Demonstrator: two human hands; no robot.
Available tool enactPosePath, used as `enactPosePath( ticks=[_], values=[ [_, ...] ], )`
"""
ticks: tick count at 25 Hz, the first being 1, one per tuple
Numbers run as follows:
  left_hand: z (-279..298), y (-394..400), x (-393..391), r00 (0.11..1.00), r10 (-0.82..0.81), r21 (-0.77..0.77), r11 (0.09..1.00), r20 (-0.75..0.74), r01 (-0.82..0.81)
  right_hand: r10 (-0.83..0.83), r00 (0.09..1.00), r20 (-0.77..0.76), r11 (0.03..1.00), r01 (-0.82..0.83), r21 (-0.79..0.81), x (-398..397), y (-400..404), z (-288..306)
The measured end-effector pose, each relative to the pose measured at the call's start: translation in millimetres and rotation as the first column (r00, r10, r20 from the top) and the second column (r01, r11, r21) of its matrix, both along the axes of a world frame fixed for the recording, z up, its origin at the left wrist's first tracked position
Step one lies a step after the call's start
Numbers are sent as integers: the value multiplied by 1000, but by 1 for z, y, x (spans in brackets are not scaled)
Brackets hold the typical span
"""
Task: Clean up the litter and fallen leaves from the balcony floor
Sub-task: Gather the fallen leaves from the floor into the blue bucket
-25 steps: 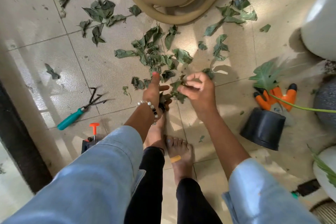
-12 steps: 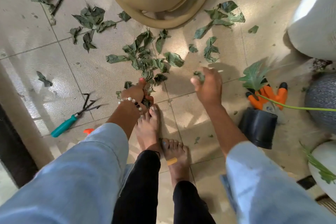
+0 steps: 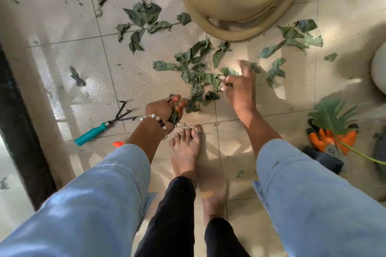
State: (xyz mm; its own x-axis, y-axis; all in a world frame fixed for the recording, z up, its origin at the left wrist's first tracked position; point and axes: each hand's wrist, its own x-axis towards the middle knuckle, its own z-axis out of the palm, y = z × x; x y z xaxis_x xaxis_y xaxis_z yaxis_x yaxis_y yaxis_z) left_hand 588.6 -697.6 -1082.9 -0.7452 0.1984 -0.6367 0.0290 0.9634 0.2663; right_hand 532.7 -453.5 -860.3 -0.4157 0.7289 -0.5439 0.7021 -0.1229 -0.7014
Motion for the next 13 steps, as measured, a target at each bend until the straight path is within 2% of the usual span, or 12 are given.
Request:
enactPosePath(
  ticks=[1, 2, 3, 4, 5, 7, 8, 9, 10, 11, 12, 13],
  values=[
    [55, 34, -10, 989, 148, 28, 989, 13, -148, 72, 991, 111, 997, -73, 9, -1, -3, -8],
    [119, 53, -44, 927, 367, 32, 928, 82, -370, 134, 966, 220, 990, -142, 22, -1, -3, -8],
    [183, 55, -73, 841, 461, -45, 882, 284, -469, 171, 939, 300, 979, -196, 56, -3, -3, -7],
    [190, 40, -86, 917, 336, -102, 942, 215, -321, 231, 893, 387, 954, -286, 90, -3, -3, -4],
    [164, 30, -83, 880, 388, -134, 921, 273, -365, 239, 863, 445, 941, -320, 114, -4, -1, 3],
    [175, 29, -76, 808, 389, -174, 921, 442, -348, 125, 899, 420, 954, -225, 196, 0, 3, 15],
    [176, 27, -75, 827, 435, -209, 900, 356, -384, 84, 936, 341, 965, -162, 208, -3, 0, 22],
    [178, 24, -76, 794, 482, -92, 870, 371, -485, 58, 962, 268, 982, -103, 158, -8, -6, 27],
    [177, 27, -80, 871, 447, 14, 888, 204, -459, 78, 969, 235, 989, -105, 103, -14, -12, 27],
    [170, 25, -89, 902, 420, 46, 904, 97, -425, 139, 959, 246, 985, -160, 68, -19, -20, 22],
    [168, 24, -91, 911, 399, -6, 916, 109, -400, 222, 932, 287, 966, -251, 69, -21, -29, 13],
    [174, 25, -91, 850, 426, -40, 899, 310, -436, 297, 894, 336, 936, -342, 83, -24, -35, 7]
  ],
)
